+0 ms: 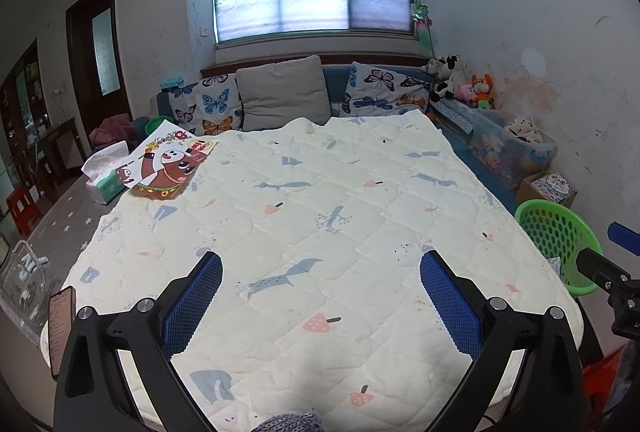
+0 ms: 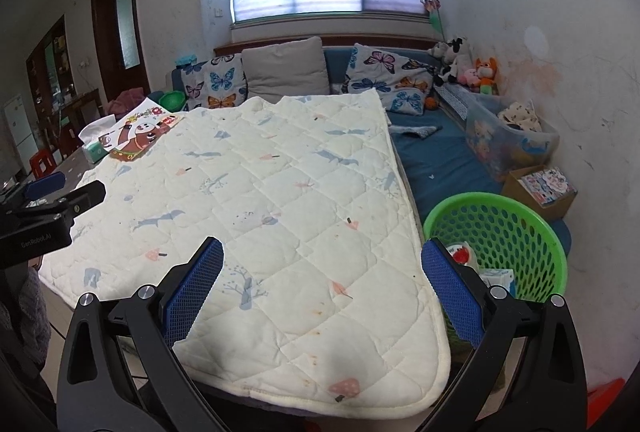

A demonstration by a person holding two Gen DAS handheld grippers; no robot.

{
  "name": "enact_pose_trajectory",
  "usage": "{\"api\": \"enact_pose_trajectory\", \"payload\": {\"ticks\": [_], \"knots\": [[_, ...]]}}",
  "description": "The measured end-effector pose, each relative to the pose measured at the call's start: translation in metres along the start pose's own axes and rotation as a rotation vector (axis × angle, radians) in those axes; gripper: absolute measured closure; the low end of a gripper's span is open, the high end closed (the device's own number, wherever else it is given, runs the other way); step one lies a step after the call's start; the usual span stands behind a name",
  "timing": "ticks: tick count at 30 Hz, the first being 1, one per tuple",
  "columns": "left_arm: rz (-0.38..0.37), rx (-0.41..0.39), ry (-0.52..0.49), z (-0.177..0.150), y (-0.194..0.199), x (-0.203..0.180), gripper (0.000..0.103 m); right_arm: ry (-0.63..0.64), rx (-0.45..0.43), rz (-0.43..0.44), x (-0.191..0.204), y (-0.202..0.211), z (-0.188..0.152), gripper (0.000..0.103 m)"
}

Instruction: Collect trash

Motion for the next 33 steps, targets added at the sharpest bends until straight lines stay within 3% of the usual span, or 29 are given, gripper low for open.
{"api": "enact_pose_trajectory", "payload": {"ticks": [33], "knots": [[0.006, -0.025, 0.013, -0.0022, 0.0051, 0.0017, 0.007, -0.032, -0.028, 0.045, 0.0044, 0.0025, 0.0032, 0.004]]}}
Point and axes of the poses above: each gripper's, at about its wrist camera, not at the fingertips, and y roughly against the way its jaws point, x to its left, z to its top, the point moved 8 cm from there along -y, roughly the way its jaws point, and after that the axes turned 2 degrees about x, right-handed, at the moved point
